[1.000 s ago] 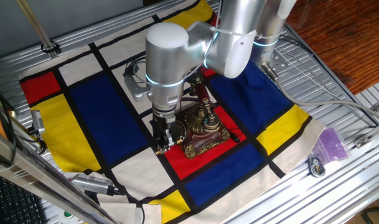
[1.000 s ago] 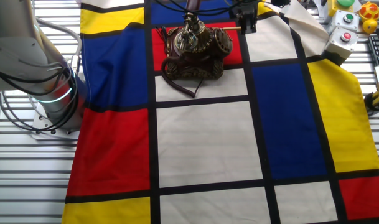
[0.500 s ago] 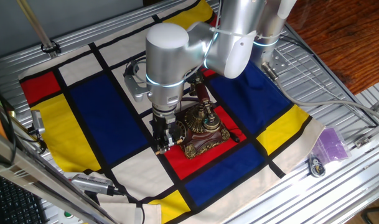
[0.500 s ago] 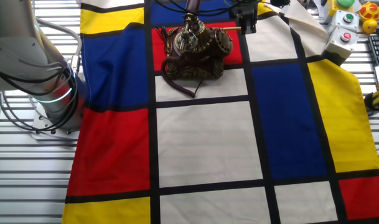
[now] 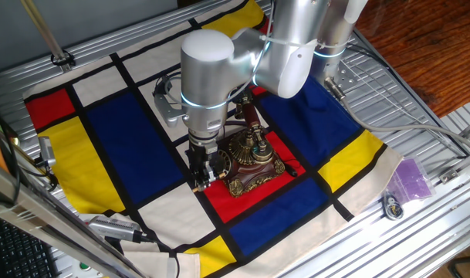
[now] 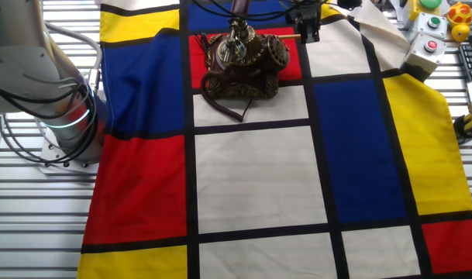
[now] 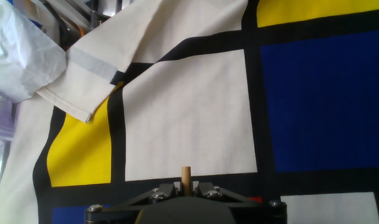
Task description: Dial a number on an old rotary phone
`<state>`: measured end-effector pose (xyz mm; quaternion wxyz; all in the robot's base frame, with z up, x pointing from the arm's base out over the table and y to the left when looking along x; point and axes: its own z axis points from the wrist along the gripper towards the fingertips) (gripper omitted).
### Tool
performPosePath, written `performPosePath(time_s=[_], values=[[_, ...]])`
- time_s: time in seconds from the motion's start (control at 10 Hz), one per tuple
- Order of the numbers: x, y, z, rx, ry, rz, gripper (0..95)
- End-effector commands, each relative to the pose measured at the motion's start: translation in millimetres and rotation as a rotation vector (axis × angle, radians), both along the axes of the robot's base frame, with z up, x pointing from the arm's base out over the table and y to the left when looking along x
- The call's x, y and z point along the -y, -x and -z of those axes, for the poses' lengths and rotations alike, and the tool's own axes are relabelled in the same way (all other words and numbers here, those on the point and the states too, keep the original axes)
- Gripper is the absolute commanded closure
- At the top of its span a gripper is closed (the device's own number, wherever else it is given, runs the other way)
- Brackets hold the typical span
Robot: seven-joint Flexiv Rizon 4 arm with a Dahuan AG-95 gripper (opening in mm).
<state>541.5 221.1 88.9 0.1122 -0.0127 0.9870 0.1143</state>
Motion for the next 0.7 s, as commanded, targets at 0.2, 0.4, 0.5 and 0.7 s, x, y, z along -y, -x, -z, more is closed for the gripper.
performPosePath(time_s=[0.2, 0.4, 0.5, 0.7], values=[[1.1, -0.2, 0.1, 0.01, 0.005, -0.005, 95.0], [1.2, -0.7, 1.1, 0.014, 0.004, -0.009, 95.0], [1.2, -1.0, 1.8, 0.022, 0.003, -0.013, 95.0], [0.9, -1.3, 1.9, 0.031, 0.001, -0.015, 95.0]])
